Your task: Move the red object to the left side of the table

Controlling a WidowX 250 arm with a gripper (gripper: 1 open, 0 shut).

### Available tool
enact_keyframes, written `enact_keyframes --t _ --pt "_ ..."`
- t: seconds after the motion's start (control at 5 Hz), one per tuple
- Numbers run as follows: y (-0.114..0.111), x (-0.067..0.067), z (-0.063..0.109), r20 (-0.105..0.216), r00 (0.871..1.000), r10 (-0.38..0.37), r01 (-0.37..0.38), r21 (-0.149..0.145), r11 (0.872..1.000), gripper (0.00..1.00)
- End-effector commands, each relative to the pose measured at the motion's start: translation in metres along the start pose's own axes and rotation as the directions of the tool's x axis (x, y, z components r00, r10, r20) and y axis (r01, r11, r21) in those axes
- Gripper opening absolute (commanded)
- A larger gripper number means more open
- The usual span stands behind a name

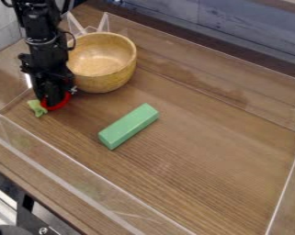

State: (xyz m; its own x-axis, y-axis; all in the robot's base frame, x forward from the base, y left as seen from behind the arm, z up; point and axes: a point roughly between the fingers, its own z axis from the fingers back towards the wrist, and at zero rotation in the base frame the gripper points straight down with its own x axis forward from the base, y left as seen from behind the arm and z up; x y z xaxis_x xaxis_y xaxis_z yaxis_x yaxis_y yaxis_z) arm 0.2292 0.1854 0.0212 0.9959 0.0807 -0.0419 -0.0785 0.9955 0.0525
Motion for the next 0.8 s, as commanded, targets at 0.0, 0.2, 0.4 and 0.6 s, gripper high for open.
enact_keyframes --t 0.0,0.2,0.4,0.6 --pt "-0.002 -0.003 0.001 -0.011 1.0 0.009 -0.009 -0.014 1.0 1.0" --pt "-0.004 -0.003 0.011 -0.001 1.0 0.015 -0.015 -0.024 1.0 1.0" --pt "-0.006 -0.003 0.021 0.009 1.0 0.021 -0.021 -0.031 0.999 1.0" --pt "-0.009 -0.003 0.032 0.023 0.999 0.026 -0.025 -0.04 0.999 1.0"
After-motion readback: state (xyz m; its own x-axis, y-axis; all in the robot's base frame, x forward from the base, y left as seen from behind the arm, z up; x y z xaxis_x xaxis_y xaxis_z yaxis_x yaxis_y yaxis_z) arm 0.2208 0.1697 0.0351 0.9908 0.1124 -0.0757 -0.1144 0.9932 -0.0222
